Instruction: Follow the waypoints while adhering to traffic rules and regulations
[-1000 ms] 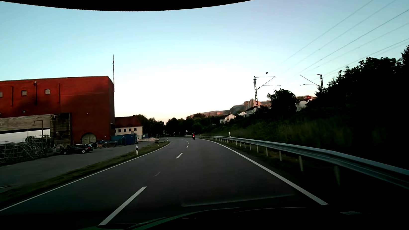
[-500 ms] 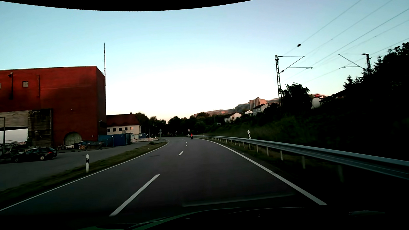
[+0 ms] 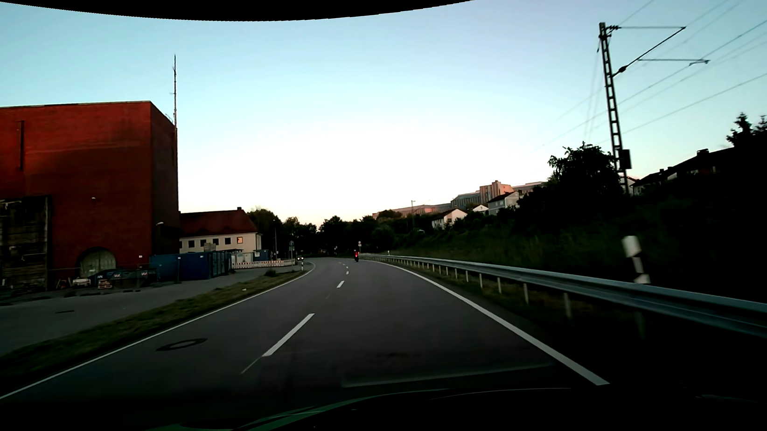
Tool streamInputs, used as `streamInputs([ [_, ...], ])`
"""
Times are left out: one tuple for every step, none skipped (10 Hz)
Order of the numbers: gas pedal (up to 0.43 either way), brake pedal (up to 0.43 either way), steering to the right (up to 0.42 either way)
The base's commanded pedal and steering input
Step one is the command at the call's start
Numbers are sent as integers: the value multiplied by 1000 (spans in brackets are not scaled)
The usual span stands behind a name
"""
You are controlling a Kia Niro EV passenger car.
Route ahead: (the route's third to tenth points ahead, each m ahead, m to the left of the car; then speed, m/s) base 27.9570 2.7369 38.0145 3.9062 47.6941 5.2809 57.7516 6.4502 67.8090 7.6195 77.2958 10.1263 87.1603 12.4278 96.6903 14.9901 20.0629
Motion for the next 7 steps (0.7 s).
streamInputs([
  [59,0,-10],
  [47,0,-12],
  [20,0,-15],
  [20,0,-15],
  [0,0,-15],
  [0,0,-15],
  [0,0,-15],
])
